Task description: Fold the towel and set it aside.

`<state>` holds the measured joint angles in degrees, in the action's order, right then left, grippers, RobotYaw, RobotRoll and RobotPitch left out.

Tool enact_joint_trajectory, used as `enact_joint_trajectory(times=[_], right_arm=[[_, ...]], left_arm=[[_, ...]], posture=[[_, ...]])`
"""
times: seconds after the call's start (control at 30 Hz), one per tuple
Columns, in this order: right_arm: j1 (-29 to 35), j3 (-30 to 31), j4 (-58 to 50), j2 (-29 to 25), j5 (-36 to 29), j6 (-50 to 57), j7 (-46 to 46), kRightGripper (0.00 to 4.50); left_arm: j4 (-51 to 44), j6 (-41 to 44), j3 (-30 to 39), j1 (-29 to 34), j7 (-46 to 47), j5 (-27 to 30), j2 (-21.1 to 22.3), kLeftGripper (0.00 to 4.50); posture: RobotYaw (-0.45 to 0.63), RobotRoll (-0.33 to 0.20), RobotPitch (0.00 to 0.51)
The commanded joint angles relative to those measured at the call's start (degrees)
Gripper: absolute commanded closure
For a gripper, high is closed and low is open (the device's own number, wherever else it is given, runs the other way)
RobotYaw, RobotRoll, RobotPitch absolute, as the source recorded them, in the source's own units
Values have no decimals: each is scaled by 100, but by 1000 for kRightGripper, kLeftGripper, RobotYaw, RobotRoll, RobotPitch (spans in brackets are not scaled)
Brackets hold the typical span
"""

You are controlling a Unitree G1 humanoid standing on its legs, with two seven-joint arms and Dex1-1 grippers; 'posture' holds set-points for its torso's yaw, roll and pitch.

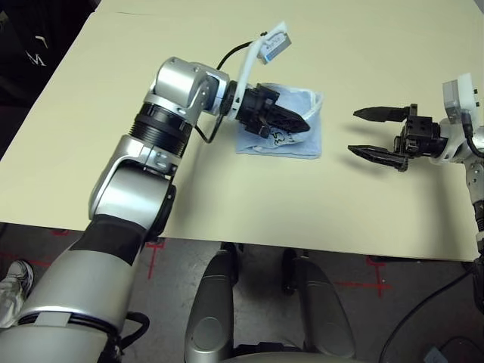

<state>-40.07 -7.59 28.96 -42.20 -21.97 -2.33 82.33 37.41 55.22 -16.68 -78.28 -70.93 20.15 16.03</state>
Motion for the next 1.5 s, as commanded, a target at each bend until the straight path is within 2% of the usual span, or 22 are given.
enact_joint_trajectory(times=[0.03, 0.13, 0.23, 0.4, 0.5, 0.57, 0.6, 0.73, 0.83, 0.9, 1.0, 1.17, 1.2, 1.37, 1.47, 1.5], right_arm=[[41, -102, 80, -180, -13, -56, 61, 0], [25, -72, 169, -270, 40, -166, 113, 0], [1, -62, 228, -276, 26, -186, 103, 0], [-70, -34, 357, -252, 38, -261, 121, 0], [-142, -17, 455, -224, 53, -309, 140, 0], [-234, -8, 598, -206, 64, -374, 192, 0], [-292, -9, 680, -187, 56, -406, 225, 0], [-553, -12, 928, 11, -38, -303, 267, 0], [-696, 32, 1093, 150, -25, -239, 367, 560], [-791, 74, 1232, 243, 29, -267, 440, 1296], [-920, 100, 1399, 355, 96, -353, 490, 2389], [-1112, 180, 1429, 680, 143, -407, 479, 4258], [-1125, 192, 1396, 731, 148, -391, 465, 4441], [-1183, 238, 1298, 851, 161, -329, 451, 4441], [-1203, 256, 1284, 884, 160, -316, 437, 4500], [-1209, 260, 1278, 902, 161, -315, 425, 4500]], left_arm=[[135, -140, 93, 50, 155, -96, -182, 4470], [132, -126, 87, 72, 133, -113, -241, 4470], [46, -70, 48, 99, 43, -96, -245, 3815], [-27, -163, 99, 84, -21, -107, -159, 2059], [-2, -419, 407, -78, -85, -26, 85, 853], [-68, -886, 860, -86, -239, 143, 398, 151], [-139, -1222, 1025, -8, -361, 183, 557, 46], [-385, -2248, 1121, 621, -854, 8, 1166, 46], [-441, -3100, 1131, 1098, -1114, -151, 1427, 0], [-351, -3835, 1207, 1344, -1390, -185, 1499, 0], [-100, -4463, 1278, 1450, -1631, -211, 1504, 0], [783, -5463, 1285, 1327, -2056, -358, 1416, 0], [956, -5640, 1283, 1293, -2103, -398, 1386, 0], [1573, -6249, 1314, 1132, -2122, -549, 1233, 0], [1869, -6686, 1373, 1054, -2094, -643, 1146, 563], [1960, -6835, 1372, 1041, -2098, -688, 1132, 918]], posture=[[46, 0, 304], [46, 0, 304], [40, 0, 305], [48, 0, 306], [52, 0, 307], [52, 0, 307], [55, 0, 309], [69, 0, 312], [79, 0, 313], [86, 0, 314], [88, 0, 313], [67, 0, 312], [63, 0, 313], [55, 0, 310], [55, 0, 310], [55, 0, 309]])
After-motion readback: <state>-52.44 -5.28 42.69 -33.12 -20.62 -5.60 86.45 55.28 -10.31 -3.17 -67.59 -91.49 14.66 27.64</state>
